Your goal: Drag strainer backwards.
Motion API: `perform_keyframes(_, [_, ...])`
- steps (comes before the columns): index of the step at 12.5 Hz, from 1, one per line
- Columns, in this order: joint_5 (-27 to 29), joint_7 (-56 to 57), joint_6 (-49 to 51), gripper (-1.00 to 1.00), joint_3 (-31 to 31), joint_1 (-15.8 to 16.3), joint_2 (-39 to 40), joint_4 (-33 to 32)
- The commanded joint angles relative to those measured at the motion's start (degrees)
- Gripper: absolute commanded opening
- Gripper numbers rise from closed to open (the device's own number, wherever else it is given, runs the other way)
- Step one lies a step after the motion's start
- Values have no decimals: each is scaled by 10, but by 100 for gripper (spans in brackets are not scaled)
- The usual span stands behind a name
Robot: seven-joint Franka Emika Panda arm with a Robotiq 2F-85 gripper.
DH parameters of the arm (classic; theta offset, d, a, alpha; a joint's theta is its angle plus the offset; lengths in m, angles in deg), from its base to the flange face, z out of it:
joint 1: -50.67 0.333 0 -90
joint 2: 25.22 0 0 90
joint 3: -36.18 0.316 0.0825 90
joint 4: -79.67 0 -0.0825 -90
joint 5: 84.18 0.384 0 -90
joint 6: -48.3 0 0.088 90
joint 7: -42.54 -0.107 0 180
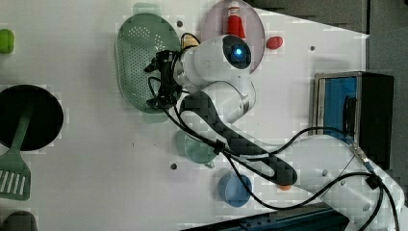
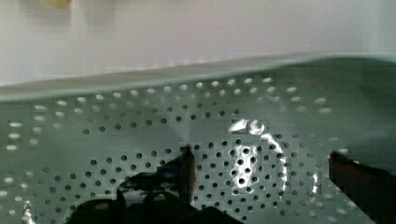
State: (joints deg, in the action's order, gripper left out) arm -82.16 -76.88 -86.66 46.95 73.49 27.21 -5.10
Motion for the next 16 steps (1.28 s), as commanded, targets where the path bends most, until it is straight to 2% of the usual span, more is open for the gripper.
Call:
perform_keyframes(1, [1, -35, 13, 100, 3, 19, -27, -21])
perform_keyframes(9, [1, -38, 5, 100, 3, 40, -104, -147])
perform_keyframes(16, [22, -47, -35, 100, 3, 76, -165, -253])
